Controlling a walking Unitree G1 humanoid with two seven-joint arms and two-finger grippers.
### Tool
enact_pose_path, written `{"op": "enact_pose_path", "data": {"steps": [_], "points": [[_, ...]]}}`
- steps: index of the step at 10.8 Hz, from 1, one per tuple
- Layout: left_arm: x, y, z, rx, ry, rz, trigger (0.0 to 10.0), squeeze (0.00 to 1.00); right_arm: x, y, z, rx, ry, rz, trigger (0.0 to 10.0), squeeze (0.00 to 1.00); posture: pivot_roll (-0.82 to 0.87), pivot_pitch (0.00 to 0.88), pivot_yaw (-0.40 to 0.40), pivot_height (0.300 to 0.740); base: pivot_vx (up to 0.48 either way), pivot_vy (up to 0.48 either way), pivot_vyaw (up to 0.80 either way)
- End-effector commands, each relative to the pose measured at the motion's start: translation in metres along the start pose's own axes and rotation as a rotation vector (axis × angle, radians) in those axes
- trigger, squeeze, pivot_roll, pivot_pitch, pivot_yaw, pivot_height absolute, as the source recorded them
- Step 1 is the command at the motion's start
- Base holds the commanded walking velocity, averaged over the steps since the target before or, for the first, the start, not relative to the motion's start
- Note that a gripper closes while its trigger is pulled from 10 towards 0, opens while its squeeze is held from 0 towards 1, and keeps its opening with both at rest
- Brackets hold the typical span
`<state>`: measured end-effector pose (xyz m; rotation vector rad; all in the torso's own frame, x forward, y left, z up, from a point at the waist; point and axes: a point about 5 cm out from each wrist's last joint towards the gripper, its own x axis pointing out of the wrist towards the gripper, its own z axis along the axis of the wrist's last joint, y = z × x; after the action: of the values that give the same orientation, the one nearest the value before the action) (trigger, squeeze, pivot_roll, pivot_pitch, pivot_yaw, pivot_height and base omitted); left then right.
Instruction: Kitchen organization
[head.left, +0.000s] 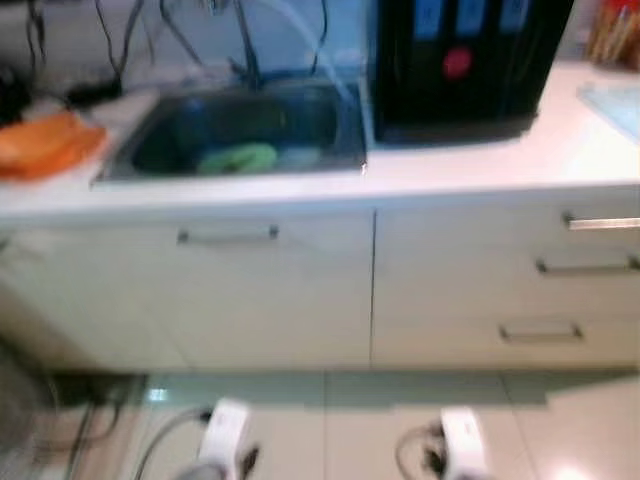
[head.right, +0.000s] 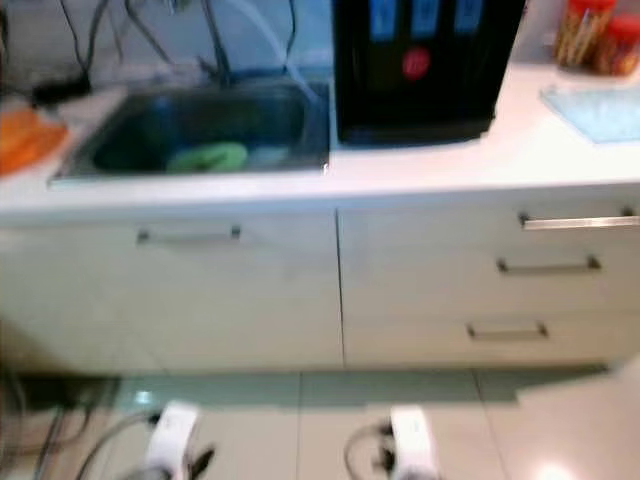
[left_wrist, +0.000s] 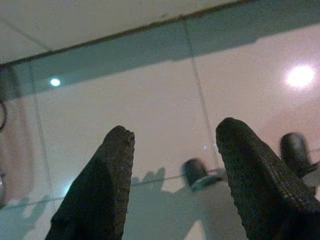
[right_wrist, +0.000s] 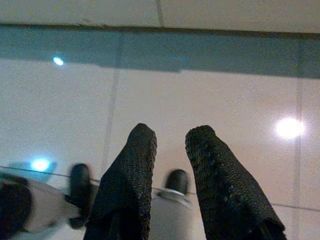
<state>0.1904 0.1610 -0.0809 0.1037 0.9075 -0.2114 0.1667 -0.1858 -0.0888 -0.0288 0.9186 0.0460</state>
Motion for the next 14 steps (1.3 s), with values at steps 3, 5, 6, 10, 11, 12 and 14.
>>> {"op": "enact_pose_path", "data": {"steps": [3, 5, 6, 10, 11, 12, 14], "points": [[-0.0028, 0.0102, -0.0054, 0.009, 0.017, 0.027, 10.0, 0.0, 0.0017, 0.0042, 0.0052, 0.006, -0.019, 0.006, 10.0, 0.0, 0.02, 0.021, 0.116, 0.74, 0.294, 0.0, 0.0], [-0.0028, 0.0103, -0.0054, 0.008, 0.017, 0.027, 10.0, 0.0, 0.0016, 0.0039, 0.005, 0.006, -0.019, 0.004, 10.0, 0.0, 0.02, 0.021, 0.116, 0.74, 0.304, 0.0, 0.0], [-0.0029, 0.0103, -0.0059, 0.008, 0.018, 0.027, 10.0, 0.0, 0.0016, 0.0038, 0.0051, 0.007, -0.019, 0.003, 10.0, 0.0, 0.02, 0.023, 0.116, 0.74, 0.3, 0.0, 0.0], [-0.0032, 0.0103, -0.0071, 0.009, 0.023, 0.026, 10.0, 0.0, 0.0016, 0.0036, 0.0051, 0.011, -0.02, 0.002, 10.0, 0.0, 0.02, 0.032, 0.115, 0.74, 0.306, 0.0, 0.0], [-0.0031, 0.0103, -0.0069, 0.011, 0.022, 0.025, 10.0, 0.0, 0.0016, 0.0037, 0.0054, 0.012, -0.021, 0.002, 10.0, 0.0, 0.02, 0.036, 0.115, 0.74, 0.307, 0.0, 0.0], [-0.0031, 0.0105, -0.0065, 0.012, 0.021, 0.025, 10.0, 0.0, 0.0017, 0.0039, 0.0056, 0.013, -0.021, 0.002, 10.0, 0.0, 0.02, 0.036, 0.115, 0.74, 0.311, 0.0, 0.0], [-0.0029, 0.0108, -0.0056, 0.012, 0.02, 0.026, 10.0, 0.0, 0.0019, 0.0041, 0.006, 0.017, -0.022, 0.001, 10.0, 0.0, 0.02, 0.04, 0.116, 0.74, 0.311, 0.0, 0.0]]}}
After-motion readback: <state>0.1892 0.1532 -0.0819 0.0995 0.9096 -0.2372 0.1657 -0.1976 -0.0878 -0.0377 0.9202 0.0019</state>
